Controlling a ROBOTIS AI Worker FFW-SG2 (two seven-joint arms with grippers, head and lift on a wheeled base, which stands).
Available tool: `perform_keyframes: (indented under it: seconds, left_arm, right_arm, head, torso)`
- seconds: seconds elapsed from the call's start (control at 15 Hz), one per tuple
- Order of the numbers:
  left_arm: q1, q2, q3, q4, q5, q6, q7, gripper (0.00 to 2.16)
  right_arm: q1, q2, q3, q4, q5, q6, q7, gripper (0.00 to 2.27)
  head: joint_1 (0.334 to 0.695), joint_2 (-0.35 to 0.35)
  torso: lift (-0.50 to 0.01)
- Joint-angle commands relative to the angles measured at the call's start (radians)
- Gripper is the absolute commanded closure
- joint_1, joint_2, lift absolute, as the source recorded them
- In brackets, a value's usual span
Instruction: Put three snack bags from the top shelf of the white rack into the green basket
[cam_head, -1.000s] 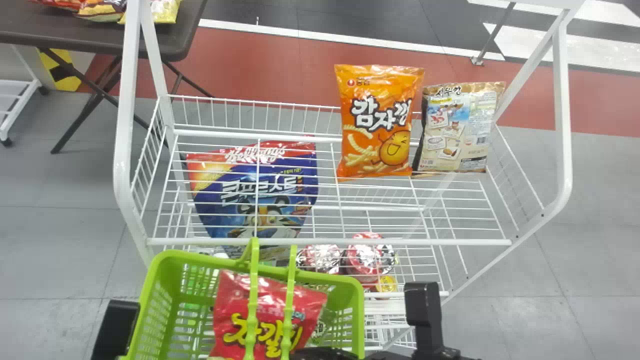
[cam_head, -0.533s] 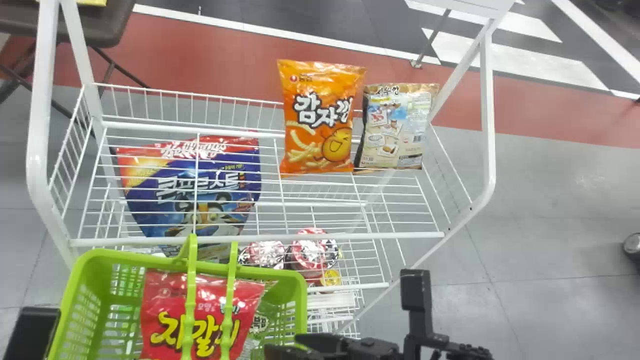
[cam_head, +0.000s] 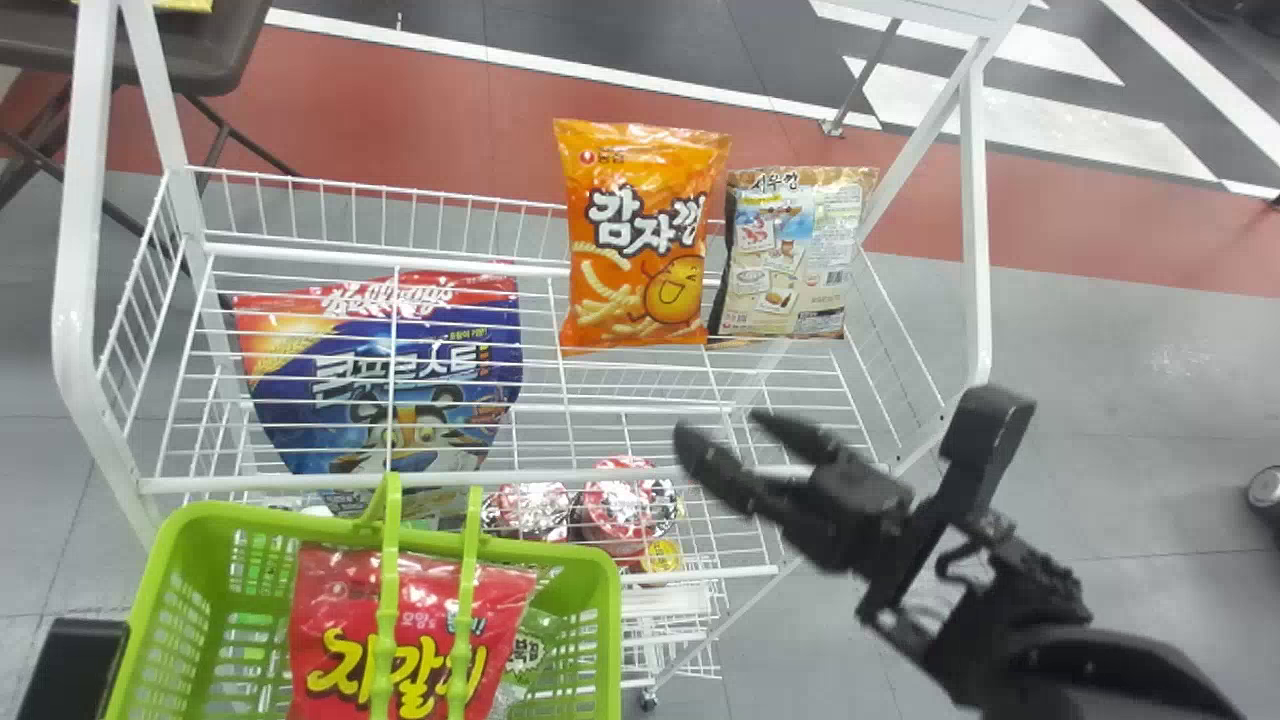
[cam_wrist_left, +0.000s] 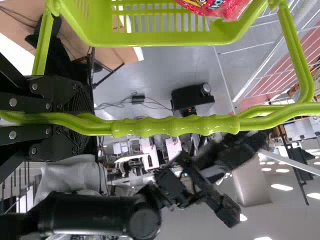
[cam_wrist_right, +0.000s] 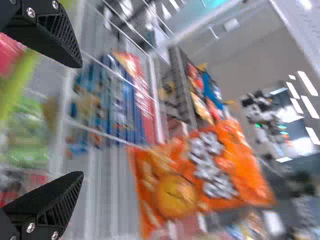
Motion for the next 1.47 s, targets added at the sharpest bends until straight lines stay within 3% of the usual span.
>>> perform_keyframes:
  seconds: [0.0, 0.13, 0.4, 1.07, 1.2, 1.27, 1.33, 1.4]
  left_arm:
    - [0.001, 0.0, 0.0, 0.0, 0.0, 0.007, 0.0, 2.14]
    - [0.001, 0.003, 0.0, 0.0, 0.0, 0.007, 0.0, 2.14]
    - [-0.006, 0.006, 0.003, 0.002, 0.0, 0.007, 0.0, 2.14]
    - [-0.038, 0.006, -0.011, 0.023, -0.009, 0.007, 0.008, 2.14]
    - [-0.052, 0.008, -0.016, 0.031, -0.006, 0.007, 0.003, 2.14]
    - [-0.053, 0.008, -0.016, 0.031, -0.005, 0.007, 0.003, 2.14]
    - [-0.055, 0.008, -0.016, 0.031, -0.005, 0.007, 0.003, 2.14]
    - [-0.056, 0.008, -0.016, 0.031, -0.008, 0.007, 0.003, 2.14]
  right_arm:
    - [-0.106, 0.001, 0.0, 0.154, 0.08, -0.368, -0.065, 0.07]
    - [-0.223, 0.001, 0.0, 0.289, 0.168, -0.506, -0.123, 0.09]
    - [-0.405, -0.01, -0.053, 0.52, 0.272, -0.539, -0.191, 0.09]
    - [-0.634, -0.093, -0.079, 0.924, 0.342, -0.598, -0.171, 0.1]
    - [-0.638, -0.108, -0.079, 0.948, 0.347, -0.573, -0.168, 0.22]
    - [-0.638, -0.117, -0.081, 0.953, 0.347, -0.549, -0.137, 0.63]
    - [-0.638, -0.119, -0.081, 0.951, 0.344, -0.527, -0.119, 1.41]
    - [-0.629, -0.119, -0.079, 0.944, 0.336, -0.49, -0.108, 1.92]
  head:
    - [0.695, -0.35]
    - [0.695, -0.35]
    - [0.695, -0.35]
    - [0.695, -0.35]
    - [0.695, -0.35]
    - [0.695, -0.35]
    - [0.695, -0.35]
    - [0.695, -0.35]
  torso:
    - [0.0]
    - [0.0]
    - [0.0]
    - [0.0]
    - [0.0]
    - [0.0]
    - [0.0]
    - [0.0]
